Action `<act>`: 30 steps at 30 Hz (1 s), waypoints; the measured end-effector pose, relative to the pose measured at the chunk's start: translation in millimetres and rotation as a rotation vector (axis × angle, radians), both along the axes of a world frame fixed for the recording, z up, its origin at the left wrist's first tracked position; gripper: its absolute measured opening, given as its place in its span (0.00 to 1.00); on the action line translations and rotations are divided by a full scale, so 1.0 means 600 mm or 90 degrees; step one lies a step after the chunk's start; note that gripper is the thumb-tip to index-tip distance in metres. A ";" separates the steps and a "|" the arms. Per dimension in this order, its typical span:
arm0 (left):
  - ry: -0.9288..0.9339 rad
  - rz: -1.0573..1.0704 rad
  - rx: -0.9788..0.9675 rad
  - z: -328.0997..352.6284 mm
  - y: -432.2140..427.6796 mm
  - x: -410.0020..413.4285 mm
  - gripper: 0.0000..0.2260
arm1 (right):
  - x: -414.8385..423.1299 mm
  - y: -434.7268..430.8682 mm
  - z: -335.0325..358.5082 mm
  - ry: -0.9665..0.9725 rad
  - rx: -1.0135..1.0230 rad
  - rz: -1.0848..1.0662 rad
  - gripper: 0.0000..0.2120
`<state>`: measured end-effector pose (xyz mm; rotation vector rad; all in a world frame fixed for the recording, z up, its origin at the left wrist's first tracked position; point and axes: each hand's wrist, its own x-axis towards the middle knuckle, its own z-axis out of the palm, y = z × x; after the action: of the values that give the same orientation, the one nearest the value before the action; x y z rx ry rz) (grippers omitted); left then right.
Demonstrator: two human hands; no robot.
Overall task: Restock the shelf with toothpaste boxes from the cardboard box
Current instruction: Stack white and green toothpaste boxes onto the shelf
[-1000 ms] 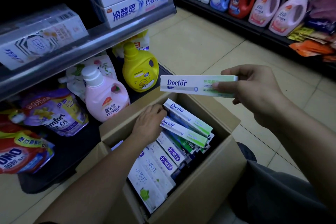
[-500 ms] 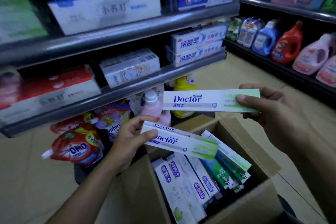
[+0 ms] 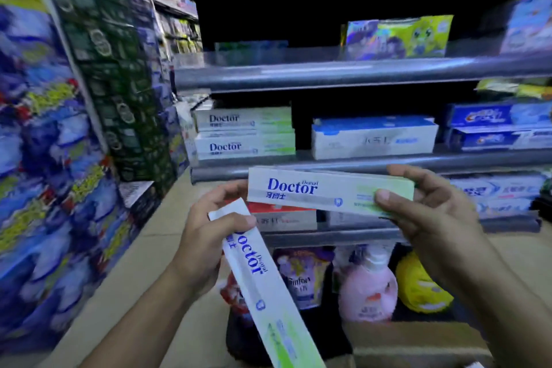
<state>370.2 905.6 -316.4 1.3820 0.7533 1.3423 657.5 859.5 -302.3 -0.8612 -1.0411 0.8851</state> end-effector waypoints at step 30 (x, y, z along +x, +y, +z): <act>0.000 0.242 -0.170 0.110 0.204 -0.126 0.26 | -0.201 0.224 0.099 -0.426 -0.056 -0.293 0.19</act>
<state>294.7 1028.0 -250.1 1.0597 1.1922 1.4657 536.9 993.7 -243.0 -1.4564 -1.2967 0.2435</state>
